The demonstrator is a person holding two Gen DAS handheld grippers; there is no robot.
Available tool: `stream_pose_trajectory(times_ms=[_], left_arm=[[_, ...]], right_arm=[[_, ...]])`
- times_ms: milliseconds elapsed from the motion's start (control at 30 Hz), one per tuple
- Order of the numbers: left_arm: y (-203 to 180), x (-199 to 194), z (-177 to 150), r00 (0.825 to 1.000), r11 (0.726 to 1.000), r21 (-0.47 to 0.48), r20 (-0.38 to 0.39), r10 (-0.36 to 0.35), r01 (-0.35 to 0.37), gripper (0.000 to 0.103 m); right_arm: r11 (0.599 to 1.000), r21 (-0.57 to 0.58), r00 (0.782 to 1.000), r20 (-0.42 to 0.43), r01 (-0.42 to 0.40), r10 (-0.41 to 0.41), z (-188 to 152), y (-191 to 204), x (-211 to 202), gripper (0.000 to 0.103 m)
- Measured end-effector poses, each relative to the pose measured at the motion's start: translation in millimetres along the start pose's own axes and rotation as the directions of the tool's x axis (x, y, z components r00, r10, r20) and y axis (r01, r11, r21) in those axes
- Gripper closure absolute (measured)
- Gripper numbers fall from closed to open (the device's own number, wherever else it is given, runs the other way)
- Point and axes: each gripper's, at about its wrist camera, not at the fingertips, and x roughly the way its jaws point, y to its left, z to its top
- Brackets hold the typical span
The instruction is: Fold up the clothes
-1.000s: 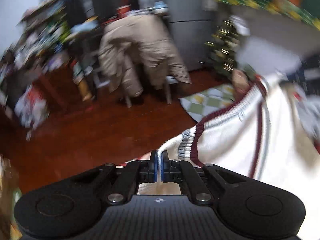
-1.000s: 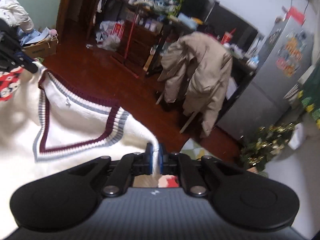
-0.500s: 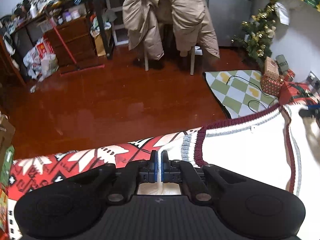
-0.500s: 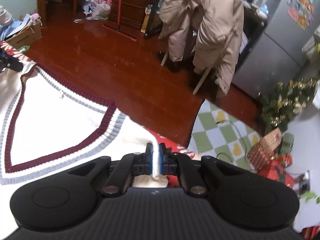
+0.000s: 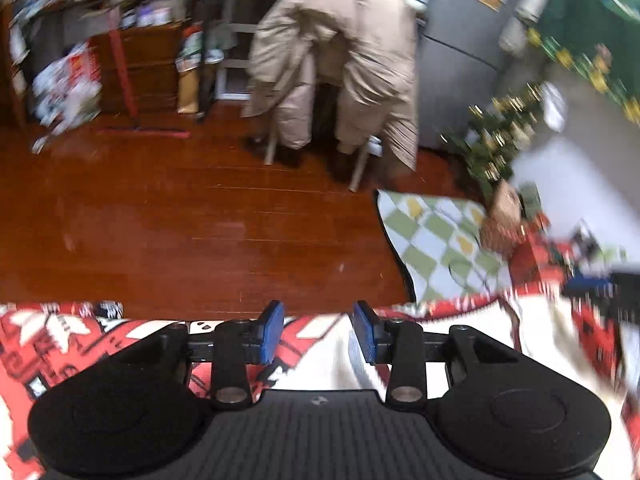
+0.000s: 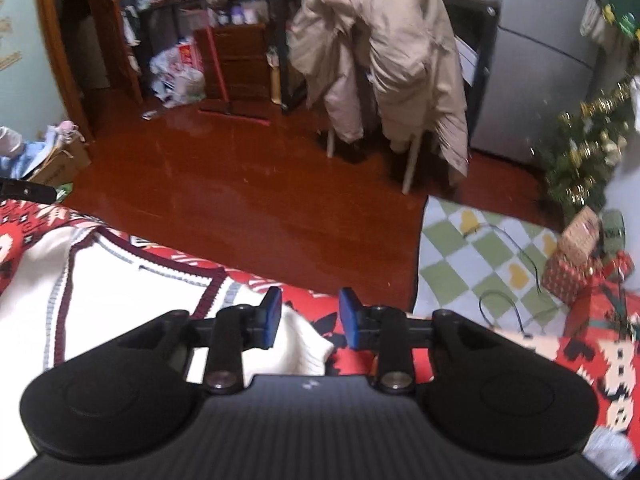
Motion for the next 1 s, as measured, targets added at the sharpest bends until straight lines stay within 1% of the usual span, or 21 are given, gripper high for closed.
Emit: stream_pose_trajectory(times_ms=[133,200,267,300,333,367,400,467,500,533,600,667,700,733,767,800,833,900,967,1000], left_arm=[[-9.7,16.1,-15.5,0.997,0.995,0.102,-0.073,0.024,-0.017,0.067],[-12.9,23.4,-19.7,0.996,0.992,0.124,-0.083,0.037,-0.027,0.068],[-14.3,26.7,-22.7,0.996,0.991,0.136,-0.078,0.029,-0.018,0.071],[-15.0,27.3,-24.1,0.997,0.989,0.146,-0.074,0.024,-0.013,0.087],[-16.0,27.7,-25.7,0.997,0.987,0.159,-0.070,0.021,-0.010,0.101],[-17.1,28.2,-27.3,0.998,0.985,0.171,-0.066,0.018,-0.006,0.101],[-17.5,26.4,-27.0,0.999,0.985,0.173,-0.046,0.026,-0.018,0.101],[-17.8,20.1,-24.2,0.998,0.985,0.162,0.014,0.058,-0.059,0.101],[-15.2,17.6,-21.4,0.997,0.988,0.140,0.036,0.063,-0.067,0.101],[-12.1,17.8,-19.4,0.997,0.991,0.114,0.039,0.060,-0.064,0.101],[-15.1,25.7,-21.8,0.996,0.987,0.130,0.020,0.087,-0.089,0.101],[-20.2,34.4,-26.4,0.993,0.980,0.162,0.000,0.115,-0.113,0.101],[-23.1,37.0,-29.8,0.992,0.976,0.175,0.002,0.127,-0.126,0.099],[-24.0,37.1,-30.3,0.990,0.974,0.179,0.008,0.137,-0.137,0.095],[-23.5,36.3,-29.0,0.990,0.974,0.178,0.012,0.143,-0.143,0.092],[-23.0,35.4,-27.7,0.989,0.973,0.177,0.017,0.149,-0.149,0.085],[-20.3,31.9,-25.2,0.990,0.976,0.166,0.020,0.138,-0.139,0.079],[-12.4,19.1,-20.0,0.994,0.987,0.125,0.049,0.097,-0.102,0.071],[-7.7,4.7,-18.2,0.996,0.994,0.096,0.080,0.041,-0.048,0.069],[-7.4,-1.2,-18.7,0.996,0.995,0.093,0.087,0.011,-0.019,0.069]], right_arm=[[0.991,-0.134,1.000,-0.027,0.007,-0.010,-1.0,22.4,13.1,0.066],[0.983,-0.183,0.999,-0.043,0.005,-0.013,-2.4,36.1,24.9,0.064],[0.981,-0.191,0.998,-0.064,0.012,-0.025,-3.8,40.0,38.5,0.067],[0.984,-0.180,0.998,-0.068,0.007,-0.020,-4.2,40.1,43.0,0.067],[0.989,-0.149,0.998,-0.070,-0.014,0.004,-4.0,38.5,44.8,0.078],[0.990,-0.133,0.997,-0.072,-0.038,0.029,-4.6,39.0,45.7,0.100],[0.988,-0.148,0.998,-0.063,-0.042,0.033,-5.8,42.4,44.5,0.100],[0.985,-0.173,1.000,-0.011,0.000,-0.002,-6.1,45.8,38.7,0.101],[0.991,-0.132,0.999,0.029,0.019,-0.015,-3.0,41.2,33.8,0.101],[0.995,-0.091,0.998,0.058,0.039,-0.034,-0.7,36.4,30.8,0.101],[0.995,-0.034,0.995,0.056,0.089,-0.087,0.0,27.3,34.3,0.103],[0.989,-0.071,0.992,0.010,0.127,-0.126,-3.6,28.4,44.9,0.103],[0.990,-0.084,0.993,-0.013,0.115,-0.116,-6.4,30.0,49.1,0.103],[0.989,-0.097,0.993,-0.029,0.108,-0.111,-9.7,32.3,52.6,0.103],[0.988,-0.105,0.993,-0.027,0.110,-0.114,-12.8,34.3,53.7,0.103],[0.989,-0.100,0.993,-0.015,0.113,-0.115,-13.8,33.4,51.4,0.102],[0.989,-0.091,0.993,0.006,0.116,-0.116,-13.7,32.2,47.8,0.101],[0.992,-0.066,0.994,0.052,0.104,-0.101,-11.8,30.4,37.0,0.101],[0.998,-0.043,0.995,0.096,0.045,-0.041,-9.3,28.3,18.8,0.098],[0.999,-0.034,0.995,0.095,0.004,-0.001,-9.0,27.4,10.8,0.096]])
